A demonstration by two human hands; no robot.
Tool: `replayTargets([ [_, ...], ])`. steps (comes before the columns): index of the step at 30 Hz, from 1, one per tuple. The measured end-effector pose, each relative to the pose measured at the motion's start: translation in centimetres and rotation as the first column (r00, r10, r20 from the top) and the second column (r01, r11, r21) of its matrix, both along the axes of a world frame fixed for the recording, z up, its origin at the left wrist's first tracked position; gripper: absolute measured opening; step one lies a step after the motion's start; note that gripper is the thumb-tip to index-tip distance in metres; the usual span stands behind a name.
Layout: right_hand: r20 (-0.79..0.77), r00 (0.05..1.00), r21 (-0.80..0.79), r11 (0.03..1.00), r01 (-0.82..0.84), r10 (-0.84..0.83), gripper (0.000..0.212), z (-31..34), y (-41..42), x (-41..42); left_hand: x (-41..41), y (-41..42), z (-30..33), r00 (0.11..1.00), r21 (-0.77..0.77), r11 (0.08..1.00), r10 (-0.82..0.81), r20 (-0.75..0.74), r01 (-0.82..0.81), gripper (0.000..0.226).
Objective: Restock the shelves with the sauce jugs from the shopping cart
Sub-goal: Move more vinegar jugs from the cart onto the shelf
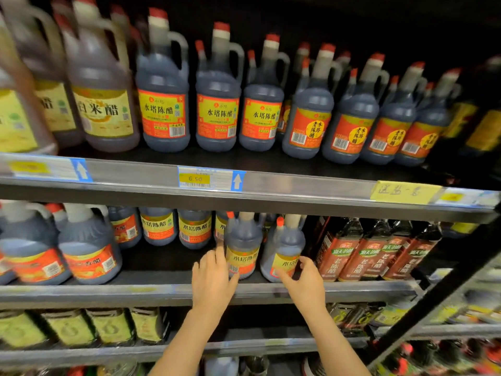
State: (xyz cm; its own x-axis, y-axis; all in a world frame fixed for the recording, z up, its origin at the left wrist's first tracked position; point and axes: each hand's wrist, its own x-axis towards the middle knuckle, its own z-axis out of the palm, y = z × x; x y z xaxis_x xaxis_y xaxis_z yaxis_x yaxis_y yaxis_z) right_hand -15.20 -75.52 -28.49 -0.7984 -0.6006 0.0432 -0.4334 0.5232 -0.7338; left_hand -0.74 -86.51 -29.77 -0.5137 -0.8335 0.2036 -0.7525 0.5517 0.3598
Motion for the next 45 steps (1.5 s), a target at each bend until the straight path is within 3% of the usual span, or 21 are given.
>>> replayTargets([
  [2,-0.120,0.992,0.097,0.995,-0.018,0.030,0.051,1.9,1.4,1.4,1.7,1.2,1.7,0.995,-0.079,0.996,-0.029,0.097,0.036,0.063],
  [6,-0.388,0.909,0.270,0.962,-0.046,0.152,0.037,6.1,4.7,4.8,5.0,4.3,6.0,0.991,-0.203,0.977,-0.043,0.130,0.070,0.039],
  [9,-0.482,0.845,0.331,0.941,-0.069,0.231,0.039,9.2,7.8,7.7,7.9,7.6,9.6,0.983,-0.231,0.969,-0.051,0.175,0.092,0.038],
  [15,-0.570,0.749,0.322,0.931,-0.174,0.337,0.042,14.0,12.7,13.8,14.7,13.5,15.1,0.974,-0.320,0.945,0.011,0.225,0.063,0.040],
  [21,-0.624,0.647,0.306,0.899,-0.313,0.437,0.047,17.2,12.4,22.4,23.9,15.6,18.3,0.963,-0.372,0.928,0.127,0.238,-0.031,0.037],
  [27,-0.673,0.443,0.419,0.799,-0.431,0.592,0.056,19.6,8.1,34.4,36.8,14.9,19.9,0.927,-0.425,0.876,0.329,0.179,-0.229,0.035],
  [29,-0.625,0.396,0.449,0.725,-0.523,0.673,0.051,19.8,6.3,39.7,42.2,14.9,20.3,0.886,-0.432,0.848,0.419,0.196,-0.306,0.036],
  [32,-0.681,0.283,0.406,0.670,-0.622,0.675,0.048,20.8,4.5,48.3,50.8,15.2,20.8,0.811,-0.475,0.779,0.549,0.202,-0.410,0.037],
  [36,-0.653,0.127,0.416,0.494,-0.764,0.747,0.043,20.2,1.7,60.4,62.8,16.0,21.3,0.689,-0.477,0.687,0.694,0.208,-0.548,0.037],
  [41,-0.660,0.035,0.397,0.388,-0.831,0.751,0.046,19.8,-0.6,74.5,76.6,17.3,20.8,0.568,-0.457,0.599,0.793,0.221,-0.658,0.033],
  [45,-0.619,-0.052,0.375,0.237,-0.896,0.784,0.046,19.3,-2.3,83.6,85.0,18.1,20.5,0.453,-0.426,0.511,0.859,0.237,-0.746,0.037],
])
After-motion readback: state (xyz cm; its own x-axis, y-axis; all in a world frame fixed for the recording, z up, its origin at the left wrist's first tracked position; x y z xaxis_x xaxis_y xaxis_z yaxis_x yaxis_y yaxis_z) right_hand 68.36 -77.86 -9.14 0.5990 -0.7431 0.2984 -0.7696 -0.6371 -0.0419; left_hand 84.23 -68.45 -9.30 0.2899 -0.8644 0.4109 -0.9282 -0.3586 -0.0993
